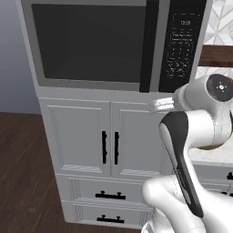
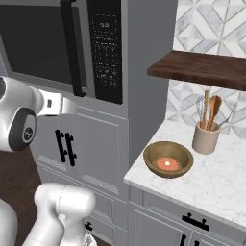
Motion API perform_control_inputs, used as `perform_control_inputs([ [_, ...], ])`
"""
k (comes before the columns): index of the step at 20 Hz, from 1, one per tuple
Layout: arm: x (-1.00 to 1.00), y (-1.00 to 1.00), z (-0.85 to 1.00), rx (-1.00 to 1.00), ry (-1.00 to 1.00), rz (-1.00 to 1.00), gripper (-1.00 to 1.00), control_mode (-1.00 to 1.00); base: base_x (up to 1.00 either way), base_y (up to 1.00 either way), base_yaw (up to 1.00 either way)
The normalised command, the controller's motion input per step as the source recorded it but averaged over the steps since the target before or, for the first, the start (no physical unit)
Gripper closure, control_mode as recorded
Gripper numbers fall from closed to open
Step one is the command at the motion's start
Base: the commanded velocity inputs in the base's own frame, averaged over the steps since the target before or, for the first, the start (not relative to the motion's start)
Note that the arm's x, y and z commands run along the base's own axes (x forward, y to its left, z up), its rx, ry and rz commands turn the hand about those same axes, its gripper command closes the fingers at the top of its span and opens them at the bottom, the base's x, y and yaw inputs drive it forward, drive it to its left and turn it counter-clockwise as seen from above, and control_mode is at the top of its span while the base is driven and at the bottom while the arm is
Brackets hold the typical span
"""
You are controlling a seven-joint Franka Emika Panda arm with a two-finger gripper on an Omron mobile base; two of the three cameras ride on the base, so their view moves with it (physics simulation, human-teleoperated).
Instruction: Open the microwave, place the bowl with waffle inside the microwave, then close the microwave door and turn it on.
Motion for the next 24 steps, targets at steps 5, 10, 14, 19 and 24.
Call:
perform_control_inputs([
  [5,0.08,0.15,0.40,-0.02,0.00,-0.07,-1.00,-1.00,0.00,0.00,0.00],
  [10,0.16,0.00,0.42,0.00,0.00,-0.08,-1.00,-1.00,0.00,0.00,0.00],
  [14,0.35,0.00,0.24,0.00,0.01,-0.02,-1.00,-1.00,0.00,0.00,0.00],
  [19,0.67,0.01,-0.01,0.00,0.00,0.00,-1.00,-1.00,0.00,0.00,0.00],
  [24,0.68,0.09,-0.09,-0.02,0.05,0.00,-1.00,-1.00,0.00,0.00,0.00],
])
